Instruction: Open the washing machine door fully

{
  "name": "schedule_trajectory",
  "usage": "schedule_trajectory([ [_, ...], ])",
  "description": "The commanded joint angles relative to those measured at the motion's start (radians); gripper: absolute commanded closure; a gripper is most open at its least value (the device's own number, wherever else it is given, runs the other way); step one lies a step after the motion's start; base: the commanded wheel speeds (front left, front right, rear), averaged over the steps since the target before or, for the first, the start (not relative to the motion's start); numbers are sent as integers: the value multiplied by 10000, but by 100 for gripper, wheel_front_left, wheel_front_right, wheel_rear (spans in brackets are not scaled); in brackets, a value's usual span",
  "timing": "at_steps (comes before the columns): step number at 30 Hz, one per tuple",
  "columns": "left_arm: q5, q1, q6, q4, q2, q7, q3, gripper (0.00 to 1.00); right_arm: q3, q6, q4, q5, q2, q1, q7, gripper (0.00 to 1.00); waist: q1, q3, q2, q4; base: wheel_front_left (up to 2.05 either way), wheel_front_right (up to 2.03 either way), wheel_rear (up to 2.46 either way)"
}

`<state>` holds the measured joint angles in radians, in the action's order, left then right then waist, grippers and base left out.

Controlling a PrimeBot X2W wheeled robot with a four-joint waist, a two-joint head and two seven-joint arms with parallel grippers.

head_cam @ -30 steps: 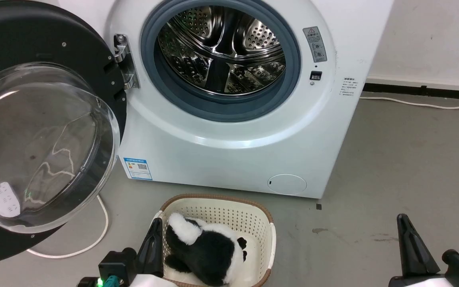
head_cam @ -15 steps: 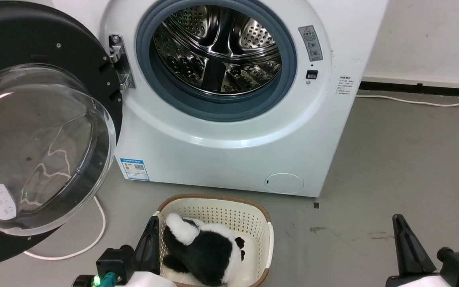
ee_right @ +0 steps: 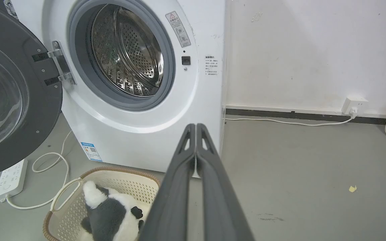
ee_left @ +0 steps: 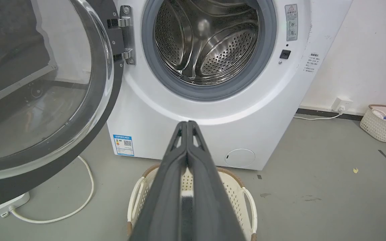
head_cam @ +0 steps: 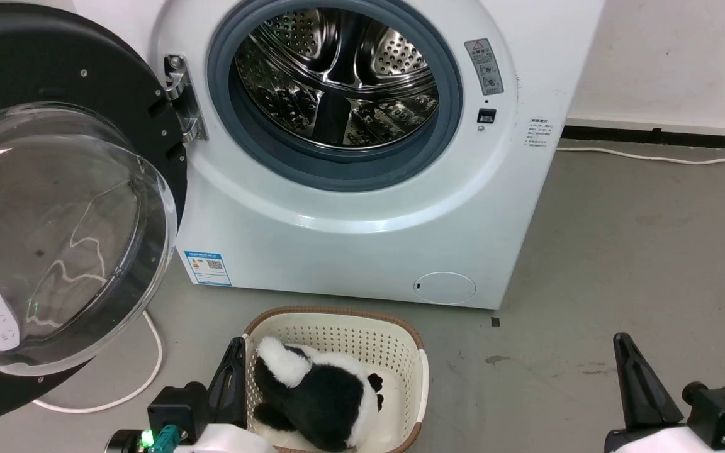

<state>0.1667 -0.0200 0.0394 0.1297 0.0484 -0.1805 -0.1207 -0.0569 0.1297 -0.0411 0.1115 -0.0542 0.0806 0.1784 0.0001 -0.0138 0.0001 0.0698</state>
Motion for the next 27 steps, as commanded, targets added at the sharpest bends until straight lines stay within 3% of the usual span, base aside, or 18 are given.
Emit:
schedule_trajectory([
  [1, -110, 62, -46, -78, 6, 65, 31, 100, 25, 3, 69, -98, 13, -137, -37, 100, 0, 2, -1, -8, 0, 0, 0],
  [27, -586, 104, -153, -451, 10, 596, 390, 100, 191, 5, 173, -409, 21, -341, -571, 100, 0, 43, -1, -219, 0, 0, 0],
])
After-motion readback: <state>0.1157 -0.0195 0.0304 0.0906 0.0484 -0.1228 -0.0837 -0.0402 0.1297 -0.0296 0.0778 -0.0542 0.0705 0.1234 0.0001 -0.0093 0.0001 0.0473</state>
